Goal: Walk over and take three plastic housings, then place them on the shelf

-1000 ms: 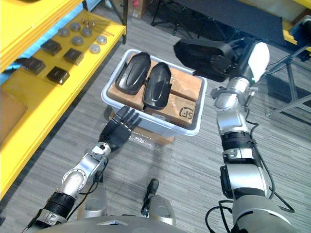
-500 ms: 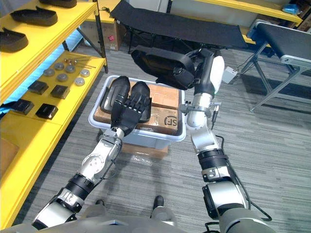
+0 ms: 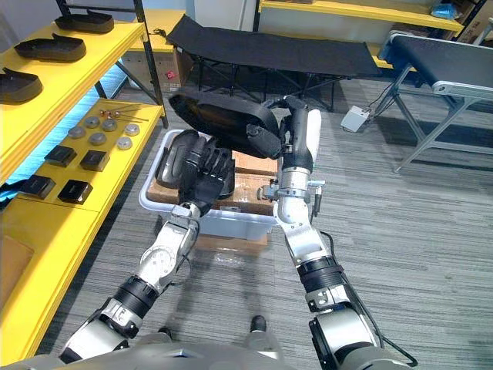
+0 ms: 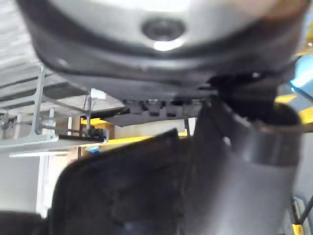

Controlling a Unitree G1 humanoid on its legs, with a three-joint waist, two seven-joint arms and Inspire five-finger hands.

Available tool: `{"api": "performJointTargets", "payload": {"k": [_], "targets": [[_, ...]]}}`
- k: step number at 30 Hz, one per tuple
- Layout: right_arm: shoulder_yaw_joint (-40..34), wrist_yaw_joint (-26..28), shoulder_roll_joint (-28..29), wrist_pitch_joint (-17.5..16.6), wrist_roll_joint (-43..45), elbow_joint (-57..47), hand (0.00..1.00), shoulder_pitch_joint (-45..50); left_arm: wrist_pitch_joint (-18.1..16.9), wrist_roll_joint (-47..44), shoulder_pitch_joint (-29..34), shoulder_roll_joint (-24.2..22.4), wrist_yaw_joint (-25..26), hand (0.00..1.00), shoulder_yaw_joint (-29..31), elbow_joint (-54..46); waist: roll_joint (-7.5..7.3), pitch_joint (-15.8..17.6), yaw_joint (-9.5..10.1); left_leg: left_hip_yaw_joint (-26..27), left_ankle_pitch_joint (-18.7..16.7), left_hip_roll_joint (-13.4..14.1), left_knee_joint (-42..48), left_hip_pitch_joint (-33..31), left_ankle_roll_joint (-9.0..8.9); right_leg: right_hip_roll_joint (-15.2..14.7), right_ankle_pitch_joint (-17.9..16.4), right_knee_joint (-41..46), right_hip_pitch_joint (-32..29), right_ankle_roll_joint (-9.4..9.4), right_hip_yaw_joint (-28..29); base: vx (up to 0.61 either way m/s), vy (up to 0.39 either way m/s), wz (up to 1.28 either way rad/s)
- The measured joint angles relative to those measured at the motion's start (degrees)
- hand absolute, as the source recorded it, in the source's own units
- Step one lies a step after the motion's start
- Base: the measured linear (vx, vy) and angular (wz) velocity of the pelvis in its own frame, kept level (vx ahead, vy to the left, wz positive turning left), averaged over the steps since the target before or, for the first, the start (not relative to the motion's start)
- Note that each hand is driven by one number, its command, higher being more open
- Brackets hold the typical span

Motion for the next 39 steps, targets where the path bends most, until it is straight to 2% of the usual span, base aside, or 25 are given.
{"api": "performJointTargets", "payload": {"k": [3, 11, 15, 17, 20, 26, 34, 35, 39], "targets": [[0.4, -0.7, 0.0, -0.7, 0.0, -1.3, 0.0, -0.1, 1.5, 4.4, 0.0, 0.0, 0.5, 1.0, 0.0, 2.2, 0.03, -0.1, 0.1, -0.1, 0.0, -0.1, 0.0, 0.0, 0.03, -0.1, 0.0, 0.0, 0.1, 0.01, 0.0, 0.0, 0.0, 0.0], [0.5, -0.8, 0.2, -1.0, 2.1, -1.4, 0.0, 0.0, 2.4, 4.6, 0.1, 0.0, -0.4, 1.0, -0.1, 4.9, 0.05, -0.1, 0.01, 0.2, 0.4, -0.7, -1.0, 1.0, 0.25, -0.5, 0.3, -0.2, 0.5, 0.29, 0.3, -0.01, 0.003, -0.01], [0.7, 1.1, 0.5, -1.3, 4.7, -3.8, 0.0, 1.3, 1.1, 0.8, 0.1, 0.0, -6.5, 1.0, -0.2, 5.0, 0.05, -0.2, -0.01, 0.1, 0.4, -0.7, -1.1, 1.0, 0.25, -0.5, 0.3, -0.2, 0.5, 0.3, 0.4, 0.0, 0.0, 0.0], [2.0, 2.6, 1.3, -1.9, 4.7, -4.0, 0.0, 4.0, -1.0, -3.2, 0.1, -0.1, -10.9, 1.0, -0.7, 4.9, 0.04, -1.1, -0.03, 0.2, 0.4, -0.7, -1.3, 1.0, 0.25, -0.5, 0.3, -0.2, 0.5, 0.3, 0.4, 0.0, 0.0, 0.0], [3.5, 3.3, 2.2, -1.9, 4.8, -4.0, 0.0, 6.7, -2.7, -6.0, 0.1, -0.3, -13.3, 1.0, -0.8, 4.3, 0.02, -1.3, 0.01, 0.2, 0.4, -0.7, -1.4, 1.1, 0.26, -0.6, 0.3, -0.2, 0.5, 0.3, 0.4, 0.0, 0.0, 0.0], [4.7, 4.0, 4.5, -2.1, 9.2, -4.0, 0.0, 9.0, -5.9, -10.8, 0.3, -0.5, -13.3, 1.0, -0.9, 3.8, 0.02, -1.3, -0.04, 0.3, 0.9, -0.8, -1.9, 1.4, 0.29, -0.6, 0.3, -0.2, 0.5, 0.3, 0.5, 0.0, 0.0, 0.0], [7.0, 5.0, 7.2, -2.9, 14.0, -4.0, 0.0, 11.1, -7.4, -16.5, 1.4, -1.4, -13.0, 1.0, -0.7, 2.3, -0.07, -1.4, -0.14, 0.5, 0.9, -0.8, -2.0, 1.6, 0.29, -0.6, 0.2, -0.2, 0.4, 0.3, 0.6, 0.0, 0.0, 0.0], [7.5, 4.9, 7.3, -2.9, 14.3, -4.0, 0.0, 11.2, -7.5, -16.6, 1.5, -1.4, -13.0, 0.0, -0.6, 2.3, -0.09, -1.4, -0.17, 0.6, 0.9, -0.8, -2.1, 1.6, 0.29, -0.6, 0.2, -0.2, 0.4, 0.3, 0.6, 0.0, 0.0, 0.0], [9.8, 4.9, 7.3, -3.0, 16.1, -4.8, 0.0, 11.3, -8.4, -18.3, 1.5, -1.6, -13.0, 0.0, -0.7, 1.9, -0.17, -1.4, -0.18, 0.6, 0.9, -0.7, -2.1, 1.6, 0.28, -0.6, 0.3, -0.2, 0.4, 0.3, 0.6, 0.0, 0.0, 0.0]]}}
